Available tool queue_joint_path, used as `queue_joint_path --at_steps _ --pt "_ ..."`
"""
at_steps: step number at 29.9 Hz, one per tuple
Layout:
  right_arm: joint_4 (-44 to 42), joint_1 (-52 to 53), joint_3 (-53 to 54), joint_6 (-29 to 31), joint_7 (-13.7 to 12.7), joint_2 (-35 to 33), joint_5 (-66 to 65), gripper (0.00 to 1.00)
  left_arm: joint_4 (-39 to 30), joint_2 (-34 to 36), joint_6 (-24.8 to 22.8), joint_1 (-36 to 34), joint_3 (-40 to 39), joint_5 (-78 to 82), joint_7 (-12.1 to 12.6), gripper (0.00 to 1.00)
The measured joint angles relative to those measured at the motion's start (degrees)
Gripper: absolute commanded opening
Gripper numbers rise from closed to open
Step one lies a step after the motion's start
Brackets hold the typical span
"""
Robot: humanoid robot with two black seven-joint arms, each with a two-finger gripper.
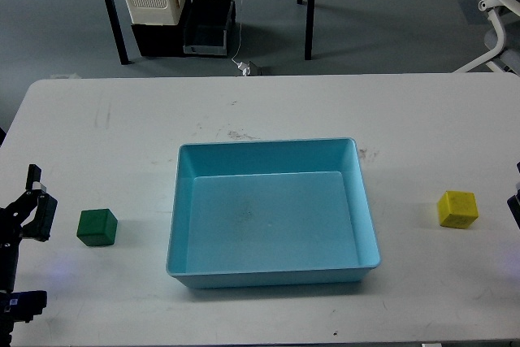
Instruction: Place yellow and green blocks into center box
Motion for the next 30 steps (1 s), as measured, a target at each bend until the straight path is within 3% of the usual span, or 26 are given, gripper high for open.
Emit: queue_joint_path --at_steps 16,24,27,30 --pt "0.14 -0.44 3.52 3.29 -0.89 -0.01 0.55 1.0 0.18 -0.02 0.01 -0.87 -0.15 -0.53 -1.7 1.0" --pt "-0.7 -0.75 5.28 5.64 -3.36 0.11 0.77 0.99 0.19 -0.02 0.01 -1.12 -0.04 -0.53 -1.54 1.0" --pt "-0.59 -1.04 5.34 5.66 -2.11 0.27 0.79 1.0 0.19 -0.02 0.01 -1.09 -0.04 -0.53 -1.51 1.0" --pt "-0.34 -3.44 5.53 4.9 1.1 0.29 0.79 1.0 0.19 -0.02 0.01 -1.05 -0.04 -0.53 -1.5 1.0"
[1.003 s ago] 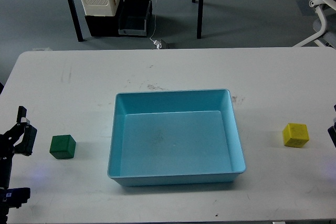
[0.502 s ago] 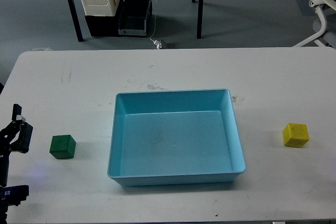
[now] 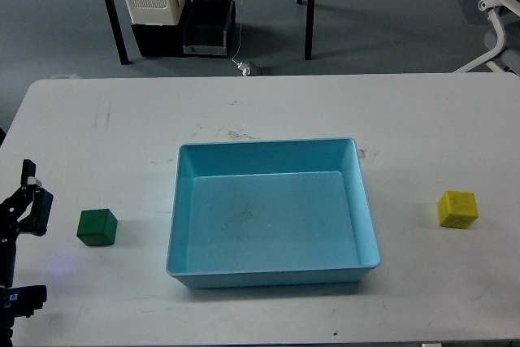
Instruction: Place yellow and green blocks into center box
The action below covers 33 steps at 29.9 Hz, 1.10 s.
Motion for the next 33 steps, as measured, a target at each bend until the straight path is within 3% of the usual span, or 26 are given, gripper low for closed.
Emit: queue_joint_path --at_steps 4,12,17,23,33 --pt "0.12 -3.01 0.89 -0.96 1.3 -0.21 -0.05 1.0 0.0 0.0 0.0 -0.09 0.07 0.02 0.06 1.0" --pt "-0.6 -1.64 1.96 -4.56 0.86 -1.11 -0.18 1.0 -0.01 0.0 0.0 -1.02 0.09 0.09 0.04 1.0" --pt "-1.37 1.89 2.11 -7.21 -1.59 -3.79 -0.32 1.0 -0.05 0.0 0.0 -1.02 0.02 0.09 -0.23 1.0" --pt "-1.65 5.32 1.57 -12.57 -5.6 -14.47 -2.94 1.0 -0.05 0.0 0.0 -0.97 -0.08 0.09 -0.31 1.0" --pt "1.04 8.51 -2.98 -13.53 -11.82 -30.9 -19.11 1.0 0.0 0.0 0.0 -1.61 0.03 0.09 -0.36 1.0"
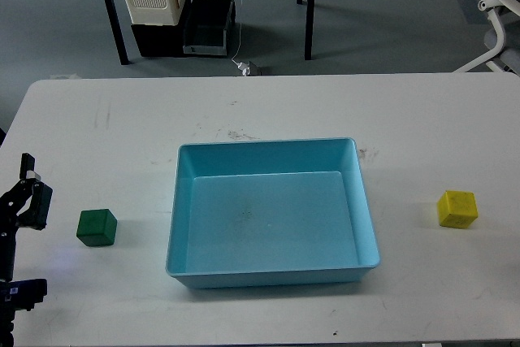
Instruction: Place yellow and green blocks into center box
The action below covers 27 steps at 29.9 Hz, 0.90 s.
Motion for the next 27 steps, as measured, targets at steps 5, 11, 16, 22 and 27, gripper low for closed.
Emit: queue_joint_path --at_steps 5,11,16,22,27 --pt "0.08 4.92 -5.39 0.0 -0.88 -7.04 -7.28 1.0 0.0 0.0 0.0 -0.13 0.0 0.0 0.0 1.0" --pt "0.09 16.23 -16.74 0.0 -0.93 -16.24 -16.51 1.0 0.24 0.0 0.0 -0.48 0.0 0.0 0.0 1.0" --pt "0.1 26.88 -27.53 0.25 -0.92 -22.41 -20.0 1.0 0.58 0.0 0.0 -0.82 0.05 0.0 0.0 1.0" --pt "0.08 41.99 -43.89 2.0 -0.91 -26.42 -23.56 1.0 0.62 0.0 0.0 -0.92 1.04 0.09 -0.03 1.0" --pt "-0.02 56.87 -62.74 5.34 -0.9 -26.34 -30.18 1.0 0.62 0.0 0.0 -0.94 1.36 0.12 -0.08 1.0"
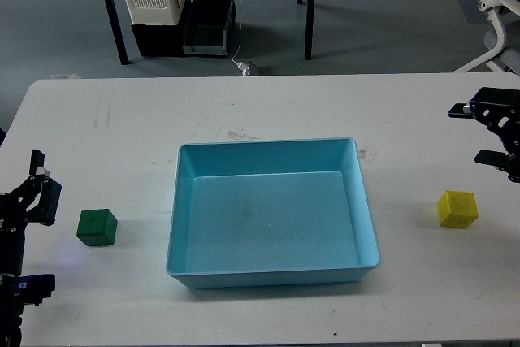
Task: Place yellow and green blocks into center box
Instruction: 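Move the right gripper down onto the yellow cube and close it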
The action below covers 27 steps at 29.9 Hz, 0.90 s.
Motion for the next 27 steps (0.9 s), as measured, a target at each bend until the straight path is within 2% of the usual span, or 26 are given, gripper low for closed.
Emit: queue_joint_path --at_steps 4,9,14,17,27 --pt "-0.15 10.02 -13.08 4.17 0.0 1.43 -6.27 1.0 0.0 0.0 0.0 -0.16 0.0 0.06 -0.01 1.0" --pt "-0.29 17.58 -21.96 8.63 0.0 1.66 -11.82 1.0 0.0 0.0 0.0 -0.31 -0.02 0.06 -0.01 1.0" --pt "-1.84 18.6 -25.22 8.95 0.0 1.54 -18.17 1.0 0.56 0.0 -0.01 -0.35 -0.02 0.05 -0.01 1.0" --pt "-5.59 18.25 -26.72 8.95 0.0 1.61 -22.53 1.0 1.04 0.0 -0.01 -0.35 -0.06 -0.01 -0.01 1.0" --pt "-13.35 18.0 -30.31 8.95 0.0 5.22 -24.27 1.0 2.0 0.0 -0.01 -1.2 -0.02 -0.1 0.08 1.0"
